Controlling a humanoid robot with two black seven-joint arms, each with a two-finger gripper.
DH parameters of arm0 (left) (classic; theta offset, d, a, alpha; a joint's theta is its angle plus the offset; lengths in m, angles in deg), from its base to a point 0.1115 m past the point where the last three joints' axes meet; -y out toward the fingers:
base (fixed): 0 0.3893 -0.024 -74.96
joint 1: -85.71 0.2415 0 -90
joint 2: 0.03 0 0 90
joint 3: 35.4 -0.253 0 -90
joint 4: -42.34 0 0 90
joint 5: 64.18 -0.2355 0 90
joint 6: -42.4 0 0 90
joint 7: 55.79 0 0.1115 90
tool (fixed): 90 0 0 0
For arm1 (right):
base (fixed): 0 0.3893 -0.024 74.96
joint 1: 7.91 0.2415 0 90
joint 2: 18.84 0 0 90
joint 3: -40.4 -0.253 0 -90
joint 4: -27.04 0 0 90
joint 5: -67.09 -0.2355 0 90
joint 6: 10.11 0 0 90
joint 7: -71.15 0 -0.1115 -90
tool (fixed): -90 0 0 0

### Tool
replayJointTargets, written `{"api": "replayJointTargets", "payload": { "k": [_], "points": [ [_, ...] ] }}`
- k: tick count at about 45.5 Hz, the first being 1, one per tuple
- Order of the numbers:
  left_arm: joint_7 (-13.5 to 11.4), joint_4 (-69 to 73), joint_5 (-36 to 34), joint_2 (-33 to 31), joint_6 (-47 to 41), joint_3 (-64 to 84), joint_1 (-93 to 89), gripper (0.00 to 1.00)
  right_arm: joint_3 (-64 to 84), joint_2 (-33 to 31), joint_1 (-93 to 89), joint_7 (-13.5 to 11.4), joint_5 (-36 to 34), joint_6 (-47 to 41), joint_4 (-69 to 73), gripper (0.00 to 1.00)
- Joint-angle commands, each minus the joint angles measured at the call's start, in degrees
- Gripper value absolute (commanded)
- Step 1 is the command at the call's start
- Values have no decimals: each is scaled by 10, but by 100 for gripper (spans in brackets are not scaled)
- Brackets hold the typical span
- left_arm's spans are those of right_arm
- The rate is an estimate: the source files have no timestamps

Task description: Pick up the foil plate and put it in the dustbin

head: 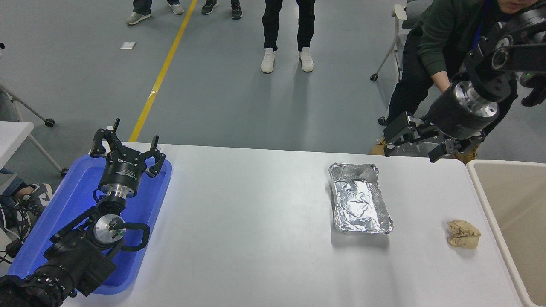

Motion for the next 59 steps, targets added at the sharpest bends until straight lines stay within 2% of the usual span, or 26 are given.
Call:
{"api": "replayJointTargets", "payload": {
  "k": [1, 19, 32, 59],
  "points": [
    [0, 0, 1, 0, 0, 0, 0, 100, -2, 2, -17, 0, 3, 0, -3, 100],
    [0, 0, 0, 0, 0, 0, 0, 100, -2, 5, -54, 0, 6, 68, -41, 100],
    [0, 0, 1, 0, 0, 0, 0, 100, -15, 38, -148, 0, 2, 103, -133, 100],
    [0, 0, 0, 0, 0, 0, 0, 100, -35, 134, -343, 0, 5, 320, -236, 100]
  ]
}}
